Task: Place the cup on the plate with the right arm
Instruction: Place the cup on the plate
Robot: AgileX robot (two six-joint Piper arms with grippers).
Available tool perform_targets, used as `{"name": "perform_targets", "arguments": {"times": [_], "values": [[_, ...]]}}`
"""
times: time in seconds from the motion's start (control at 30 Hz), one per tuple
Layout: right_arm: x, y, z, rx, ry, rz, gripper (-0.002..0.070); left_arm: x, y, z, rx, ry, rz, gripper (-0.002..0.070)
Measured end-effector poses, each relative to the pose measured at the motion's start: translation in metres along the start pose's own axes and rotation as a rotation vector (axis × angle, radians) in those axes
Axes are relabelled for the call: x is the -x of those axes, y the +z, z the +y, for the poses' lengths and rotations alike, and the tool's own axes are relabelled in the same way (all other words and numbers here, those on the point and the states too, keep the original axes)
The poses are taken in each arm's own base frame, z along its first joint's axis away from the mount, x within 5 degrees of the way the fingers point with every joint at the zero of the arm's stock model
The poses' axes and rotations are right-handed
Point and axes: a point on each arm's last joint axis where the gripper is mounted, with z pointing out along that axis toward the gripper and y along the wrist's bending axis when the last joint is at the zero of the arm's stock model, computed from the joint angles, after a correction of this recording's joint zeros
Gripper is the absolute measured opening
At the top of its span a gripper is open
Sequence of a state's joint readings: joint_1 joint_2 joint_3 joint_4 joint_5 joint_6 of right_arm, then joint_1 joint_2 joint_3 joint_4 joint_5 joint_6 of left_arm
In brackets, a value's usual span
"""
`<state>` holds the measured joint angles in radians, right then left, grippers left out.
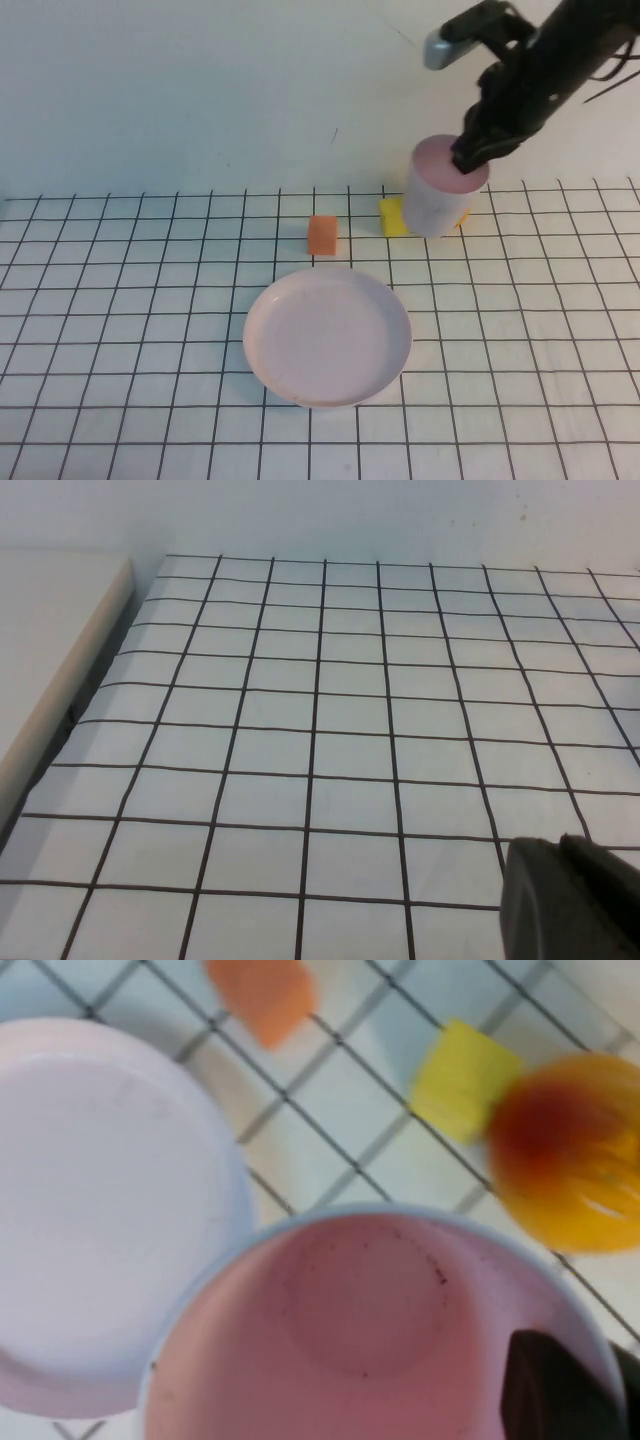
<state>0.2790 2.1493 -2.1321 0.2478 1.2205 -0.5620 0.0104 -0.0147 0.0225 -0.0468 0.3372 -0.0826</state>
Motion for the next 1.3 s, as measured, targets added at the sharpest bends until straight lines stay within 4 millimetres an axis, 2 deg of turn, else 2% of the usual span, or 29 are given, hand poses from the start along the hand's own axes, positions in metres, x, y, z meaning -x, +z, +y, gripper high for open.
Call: {"name": "perform_targets", "arguments": {"times": [0.1, 0.23, 0.37, 0.5, 1.03, 1.13, 1.3], "values": [[0.021, 0.014, 0.051, 0.05, -0.147, 0.002, 0.0021, 0.0, 0.0, 0.0, 0.0, 0.0, 0.0, -0.0002], [0.038, 0.037, 0.108, 0.068, -0.297, 0.01, 0.0021, 0.0, 0.0, 0.0, 0.0, 0.0, 0.0, -0.0002], [0.04, 0.063, 0.132, 0.06, -0.377, 0.068, 0.0021, 0.0, 0.0, 0.0, 0.0, 0.0, 0.0, -0.0002], [0.038, 0.08, 0.132, 0.05, -0.378, 0.094, 0.0021, 0.0, 0.0, 0.0, 0.0, 0.0, 0.0, -0.0002], [0.03, 0.118, 0.125, 0.053, -0.304, 0.154, 0.0039, 0.0, 0.0, 0.0, 0.0, 0.0, 0.0, -0.0002], [0.028, 0.12, 0.122, 0.05, -0.243, 0.163, 0.0086, 0.0, 0.0, 0.0, 0.0, 0.0, 0.0, -0.0002], [0.028, 0.119, 0.12, 0.046, -0.216, 0.164, 0.0248, 0.0, 0.0, 0.0, 0.0, 0.0, 0.0, -0.0002]]}}
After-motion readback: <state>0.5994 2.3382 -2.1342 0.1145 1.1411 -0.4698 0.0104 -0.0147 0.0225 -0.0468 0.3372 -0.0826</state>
